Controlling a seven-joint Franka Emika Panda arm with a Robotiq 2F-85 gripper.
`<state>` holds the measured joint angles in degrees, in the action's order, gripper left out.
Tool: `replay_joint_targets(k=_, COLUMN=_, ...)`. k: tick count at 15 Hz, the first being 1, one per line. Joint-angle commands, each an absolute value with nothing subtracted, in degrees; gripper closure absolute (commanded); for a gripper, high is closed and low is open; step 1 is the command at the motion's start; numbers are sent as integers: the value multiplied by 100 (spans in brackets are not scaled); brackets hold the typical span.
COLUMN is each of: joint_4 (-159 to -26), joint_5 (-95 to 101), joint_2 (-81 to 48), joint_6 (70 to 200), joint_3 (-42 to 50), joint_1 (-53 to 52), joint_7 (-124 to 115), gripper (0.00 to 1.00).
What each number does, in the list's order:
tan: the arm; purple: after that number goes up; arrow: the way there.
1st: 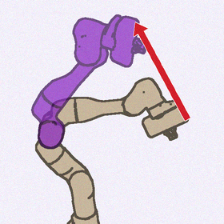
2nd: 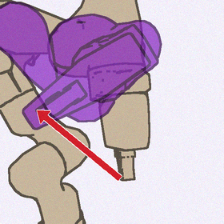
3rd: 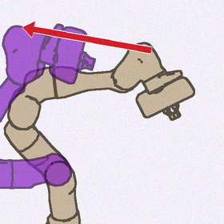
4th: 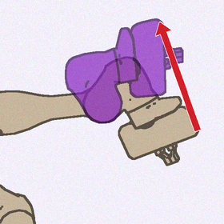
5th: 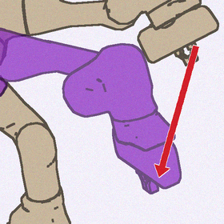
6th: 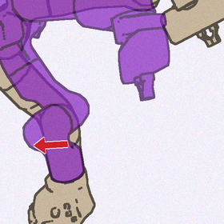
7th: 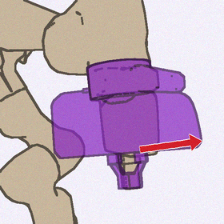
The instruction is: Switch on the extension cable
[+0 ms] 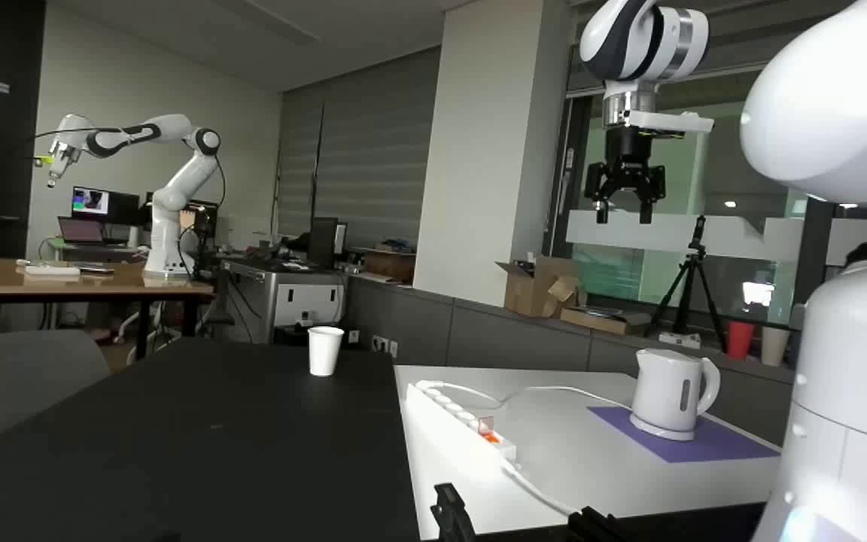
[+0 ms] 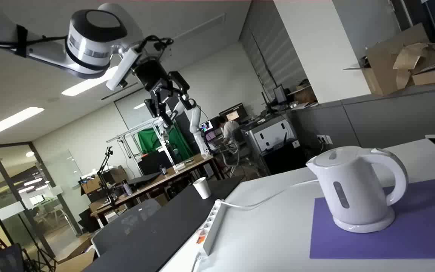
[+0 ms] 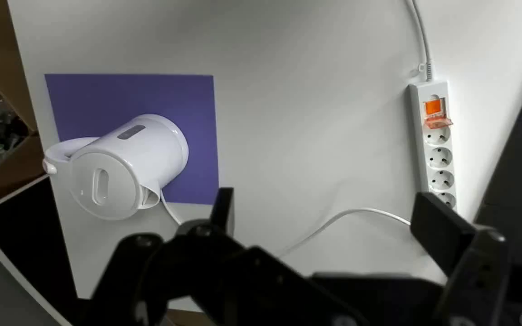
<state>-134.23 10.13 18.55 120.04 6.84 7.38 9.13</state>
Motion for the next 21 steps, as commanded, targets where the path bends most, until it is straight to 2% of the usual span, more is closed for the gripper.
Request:
replay_joint_targets(k=1, joint_4=-13415, joint_5=1019, joint_2=1854, joint_6=11993, joint_3=706, joint_1=712, joint_7=907, gripper=0)
replay_joint_targets(k=16, joint_4=-13415, joint_5=1019, joint_2=1856, joint_6=12019, joint_3=706, joint_1=712, joint_7=907, gripper=0)
replay_joint_targets(k=21, joint_4=-14201, joint_5=1075, joint_2=1690, joint_6=12561, joint_3=502, joint_1=409, joint_7=1248, gripper=0)
